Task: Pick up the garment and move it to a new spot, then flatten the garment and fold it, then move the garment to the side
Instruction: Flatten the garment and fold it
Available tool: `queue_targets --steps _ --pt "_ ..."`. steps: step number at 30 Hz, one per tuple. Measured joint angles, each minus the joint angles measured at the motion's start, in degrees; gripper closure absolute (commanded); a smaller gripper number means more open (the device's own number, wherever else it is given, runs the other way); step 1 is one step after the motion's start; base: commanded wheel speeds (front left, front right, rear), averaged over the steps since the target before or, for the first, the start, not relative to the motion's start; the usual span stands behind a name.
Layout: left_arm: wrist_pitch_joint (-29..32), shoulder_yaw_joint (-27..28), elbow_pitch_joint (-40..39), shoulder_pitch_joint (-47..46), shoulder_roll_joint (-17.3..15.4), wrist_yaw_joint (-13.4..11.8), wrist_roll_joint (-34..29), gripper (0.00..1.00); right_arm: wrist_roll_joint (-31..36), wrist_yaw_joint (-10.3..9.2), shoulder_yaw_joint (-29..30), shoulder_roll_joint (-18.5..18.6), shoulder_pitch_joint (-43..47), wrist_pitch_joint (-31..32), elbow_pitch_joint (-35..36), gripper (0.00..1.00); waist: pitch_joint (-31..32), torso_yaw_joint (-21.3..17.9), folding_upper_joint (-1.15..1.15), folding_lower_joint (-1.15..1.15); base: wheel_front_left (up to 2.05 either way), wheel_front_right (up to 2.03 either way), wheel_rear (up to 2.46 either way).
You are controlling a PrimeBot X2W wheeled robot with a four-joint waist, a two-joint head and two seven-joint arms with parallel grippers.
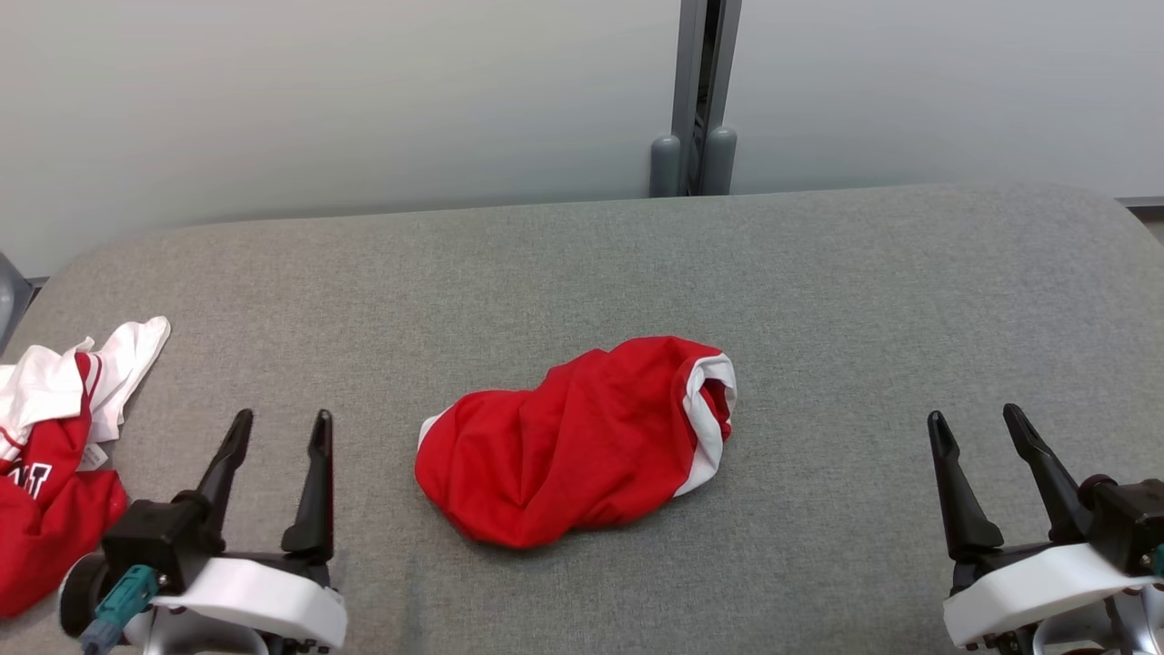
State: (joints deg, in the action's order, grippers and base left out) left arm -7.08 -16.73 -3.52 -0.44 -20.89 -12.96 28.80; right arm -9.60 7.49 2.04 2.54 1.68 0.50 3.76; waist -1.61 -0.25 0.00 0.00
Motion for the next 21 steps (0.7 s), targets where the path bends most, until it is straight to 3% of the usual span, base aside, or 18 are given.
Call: queue_targets --steps 5,11,21 --pt "1.8 -3.2 -1.0 -2.5 0.9 2.0 -0.1 0.00 0.0 0.00 0.0 0.0 -0.9 0.0 0.0 0.00 -1.4 0.2 0.00 0.00 0.00 0.00 0.00" --pt "7.3 -11.3 -1.0 -6.2 3.4 6.1 -0.8 0.00 0.0 0.00 -0.8 0.0 -2.4 -0.1 0.0 0.00 -4.0 -0.2 0.00 0.00 0.00 0.00 0.00" --pt "12.7 -21.2 6.5 -11.1 8.4 12.0 -1.3 0.00 0.0 0.00 -2.0 0.0 -5.3 -1.1 -1.3 0.00 -8.9 -1.8 0.00 0.00 0.00 0.00 0.00"
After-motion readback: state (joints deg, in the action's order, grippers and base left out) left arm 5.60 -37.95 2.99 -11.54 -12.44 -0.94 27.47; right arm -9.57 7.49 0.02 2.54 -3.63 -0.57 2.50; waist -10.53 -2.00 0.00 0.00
